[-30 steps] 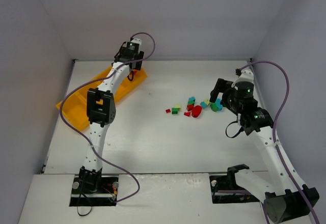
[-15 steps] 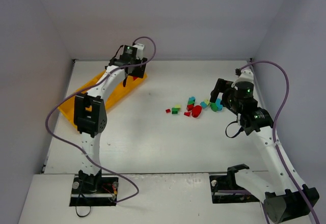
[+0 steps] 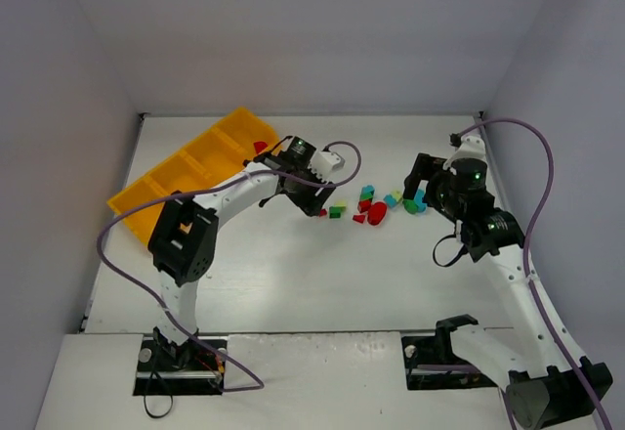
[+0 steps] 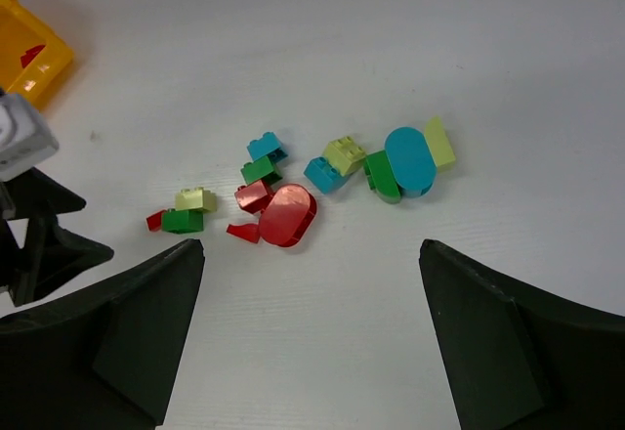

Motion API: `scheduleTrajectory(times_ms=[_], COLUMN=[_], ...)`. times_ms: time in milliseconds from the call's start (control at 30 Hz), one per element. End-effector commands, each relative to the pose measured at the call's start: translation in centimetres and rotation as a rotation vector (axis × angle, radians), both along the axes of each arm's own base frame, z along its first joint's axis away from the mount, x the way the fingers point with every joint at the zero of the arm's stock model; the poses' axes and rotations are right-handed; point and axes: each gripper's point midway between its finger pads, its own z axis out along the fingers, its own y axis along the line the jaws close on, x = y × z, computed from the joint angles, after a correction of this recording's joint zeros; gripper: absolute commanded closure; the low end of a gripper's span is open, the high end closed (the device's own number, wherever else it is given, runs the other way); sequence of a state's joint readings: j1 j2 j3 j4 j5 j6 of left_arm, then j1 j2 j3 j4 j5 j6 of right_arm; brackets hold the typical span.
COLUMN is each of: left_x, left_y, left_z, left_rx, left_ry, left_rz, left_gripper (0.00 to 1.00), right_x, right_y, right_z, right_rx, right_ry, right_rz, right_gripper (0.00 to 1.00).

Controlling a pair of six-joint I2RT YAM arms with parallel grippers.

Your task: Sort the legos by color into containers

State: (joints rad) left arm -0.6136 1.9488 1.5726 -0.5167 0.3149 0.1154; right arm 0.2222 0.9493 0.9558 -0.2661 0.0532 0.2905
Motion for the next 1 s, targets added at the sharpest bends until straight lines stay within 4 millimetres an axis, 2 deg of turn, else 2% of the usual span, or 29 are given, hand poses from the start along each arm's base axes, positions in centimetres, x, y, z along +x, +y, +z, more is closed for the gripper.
scheduleTrajectory(times_ms=[0, 233, 333, 433, 500, 533, 567, 667, 733, 967], left_x=[0.4, 0.6, 1.1, 1.6, 1.9, 1.9, 2.2, 2.5, 2.5, 2.4], left_y=[-0.6, -2.2, -3.0, -3.5, -3.8, -3.6, -3.9, -3.9, -3.9, -3.4], left_z=[1.6, -1.3, -1.8, -2.1, -2.3, -3.1, -3.6, -3.9, -4.3, -4.7], left_rx=[-0.027, 0.015, 0.02, 0.016, 0.022, 0.037, 0.043, 0.047, 0.054, 0.076], left_ry=[-0.026, 0.027, 0.025, 0.018, 0.018, 0.033, 0.036, 0.034, 0.039, 0.046], left_rz=[-0.067, -0.099, -0.106, -0.108, -0.108, -0.108, -0.112, -0.11, -0.11, -0.105], left_gripper=[0.41, 0.41, 0.42, 0.51, 0.52, 0.53, 0.62, 0.63, 0.68, 0.91], right_x=[0.3, 0.0, -0.2, -0.3, -0.4, -0.4, -0.5, -0.5, -0.6, -0.5], right_y=[0.3, 0.3, 0.3, 0.2, 0.2, 0.1, -0.1, -0.1, -0.2, -0.3], right_z=[2.1, 2.3, 2.2, 2.2, 2.3, 2.2, 2.3, 2.2, 2.2, 2.1], right_rx=[0.02, 0.024, 0.024, 0.024, 0.025, 0.022, 0.016, 0.014, 0.015, 0.01], right_ry=[-0.08, -0.087, -0.084, -0.085, -0.087, -0.086, -0.088, -0.085, -0.087, -0.083], right_rz=[0.018, 0.025, 0.025, 0.022, 0.02, 0.017, 0.011, 0.008, 0.006, -0.001], right_gripper=[0.12, 0.15, 0.15, 0.15, 0.15, 0.15, 0.16, 0.16, 0.16, 0.16])
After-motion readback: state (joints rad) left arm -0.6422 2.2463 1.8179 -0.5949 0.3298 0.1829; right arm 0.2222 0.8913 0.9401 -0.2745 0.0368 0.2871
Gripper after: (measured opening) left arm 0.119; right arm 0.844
